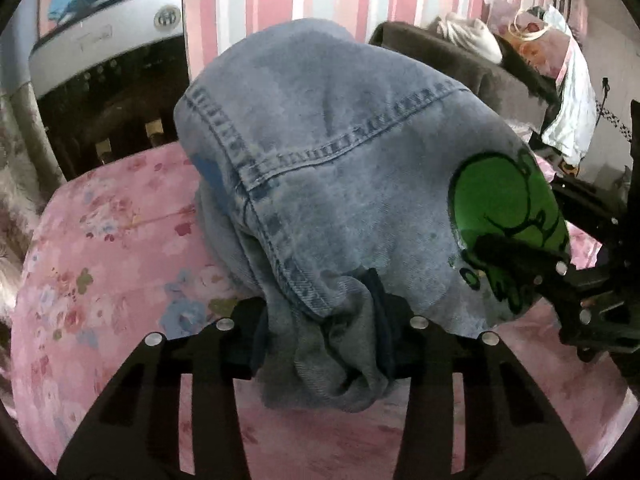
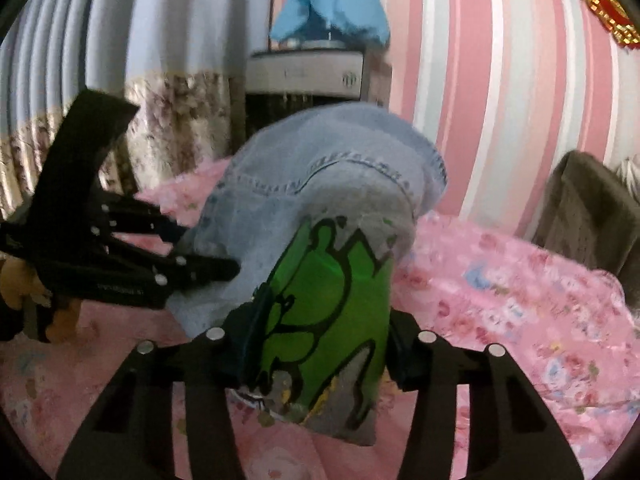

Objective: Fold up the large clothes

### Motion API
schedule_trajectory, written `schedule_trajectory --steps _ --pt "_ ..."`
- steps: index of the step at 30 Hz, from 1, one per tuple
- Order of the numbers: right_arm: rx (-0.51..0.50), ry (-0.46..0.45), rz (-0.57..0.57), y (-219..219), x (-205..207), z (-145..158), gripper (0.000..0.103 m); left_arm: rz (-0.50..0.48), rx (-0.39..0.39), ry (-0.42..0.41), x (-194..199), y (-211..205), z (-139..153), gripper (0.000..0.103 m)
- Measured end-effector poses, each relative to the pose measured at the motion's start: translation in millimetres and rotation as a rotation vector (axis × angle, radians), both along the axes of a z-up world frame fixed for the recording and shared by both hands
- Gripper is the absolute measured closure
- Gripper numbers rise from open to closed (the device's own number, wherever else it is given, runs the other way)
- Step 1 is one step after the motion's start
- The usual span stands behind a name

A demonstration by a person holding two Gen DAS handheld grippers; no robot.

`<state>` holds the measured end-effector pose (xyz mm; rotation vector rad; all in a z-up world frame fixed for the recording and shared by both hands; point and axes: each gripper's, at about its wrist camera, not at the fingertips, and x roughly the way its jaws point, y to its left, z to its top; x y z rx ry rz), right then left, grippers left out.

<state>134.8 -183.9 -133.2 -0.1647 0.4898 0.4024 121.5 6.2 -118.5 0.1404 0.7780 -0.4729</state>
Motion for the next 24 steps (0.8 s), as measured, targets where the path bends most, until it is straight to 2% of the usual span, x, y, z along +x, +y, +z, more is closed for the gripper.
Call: schedule_trajectory --steps 5,8,11,13,15,17,19,21,23,24 --pt "0.009 -0.058 0.002 -37 -42 26 0.053 0.01 -0.005 -0.051 -47 -37 26 0.061" --pt "-0.025 -0.064 -0.006 -64 -68 30 0.053 0.012 0.032 -0.096 -81 -72 32 0.061" --pt "-0.084 -0.027 -0.01 -86 -78 23 0.053 0.008 0.06 -0.09 -102 -105 21 0.06" --pt "-0.139 0.037 0.0 -100 -79 9 0.053 -0.008 0.091 -0.07 -110 -125 6 0.06" --pt "-0.175 0.098 0.021 -111 -74 -12 0.051 -0.023 0.162 -0.115 -120 -144 -7 0.058" --pt "-0.124 0.119 0.053 -128 -72 -21 0.049 -0.031 0.193 -0.15 -126 -151 -8 0.053" --pt "-0.122 0.12 0.055 -133 -71 -23 0.042 -0.039 0.188 -0.152 -128 -152 -7 0.05" --pt "-0.139 0.108 0.041 -133 -73 -23 0.037 -0.034 0.194 -0.153 -126 -148 -7 0.041" --pt "-0.111 0.114 -0.005 -137 -74 -20 0.024 -0.012 0.177 -0.145 -124 -141 -4 0.026" --pt "-0.119 0.099 -0.026 -135 -77 -18 0.014 -0.003 0.151 -0.129 -121 -135 -3 0.021"
